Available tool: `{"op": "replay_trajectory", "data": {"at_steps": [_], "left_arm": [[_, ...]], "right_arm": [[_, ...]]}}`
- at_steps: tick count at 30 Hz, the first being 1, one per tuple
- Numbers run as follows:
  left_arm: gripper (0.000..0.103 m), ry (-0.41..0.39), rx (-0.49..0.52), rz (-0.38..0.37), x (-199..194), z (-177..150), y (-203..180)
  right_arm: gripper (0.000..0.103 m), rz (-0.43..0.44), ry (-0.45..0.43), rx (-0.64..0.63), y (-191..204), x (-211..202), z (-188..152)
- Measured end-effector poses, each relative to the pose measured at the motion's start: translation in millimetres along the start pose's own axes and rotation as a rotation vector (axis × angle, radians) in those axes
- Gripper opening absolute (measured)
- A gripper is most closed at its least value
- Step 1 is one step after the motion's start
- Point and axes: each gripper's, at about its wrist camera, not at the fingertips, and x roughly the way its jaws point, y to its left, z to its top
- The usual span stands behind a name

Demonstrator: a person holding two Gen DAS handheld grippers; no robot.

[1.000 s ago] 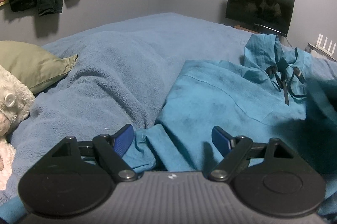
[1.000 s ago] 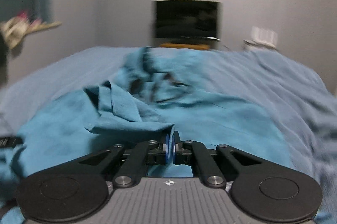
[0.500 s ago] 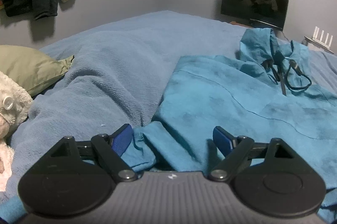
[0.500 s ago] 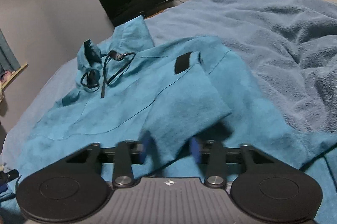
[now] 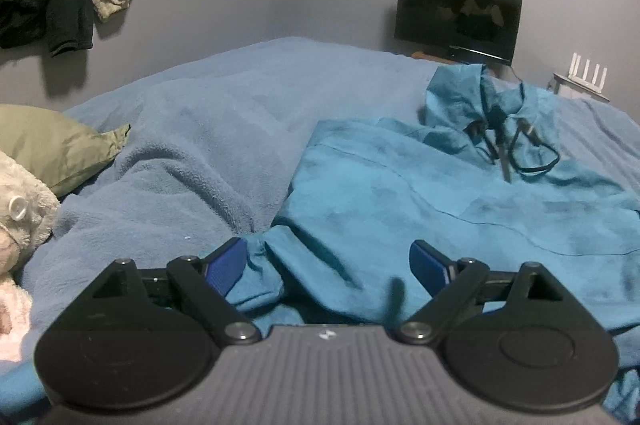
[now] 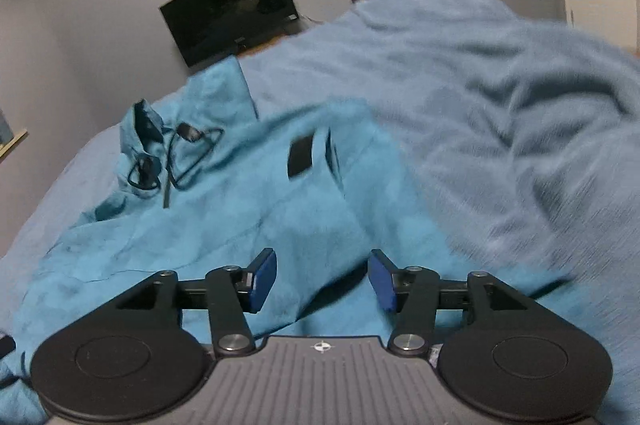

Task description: Fold large clothes

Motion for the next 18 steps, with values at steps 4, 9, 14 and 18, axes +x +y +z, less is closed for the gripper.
{"op": "replay_trajectory", "data": {"at_steps": [4,9,14,18], "left_arm": [[0.089,0.056,0.042,-0.047,-31.9,13.6,1.7],[0.090,0.099,0.220,-0.104,-93.5,37.3,17.7],[0.091,0.169,0.236,-0.090,-137.3,35.0,63.4],[0.091,0.255,0.147,-0.084,-156.3,21.3,100.9]], "right_arm": [[0.063,0.035,-0.007,-0.104,-2.2,-42.1,20.9],[0.079,0.072,0.025,-0.241,-19.2,-104.2,35.0],[0.086,0.111,0.153,-0.257,-54.2,-152.5,35.5],[0.091,0.148,0.258,-0.241,-70.4,-177.9,26.7]]}}
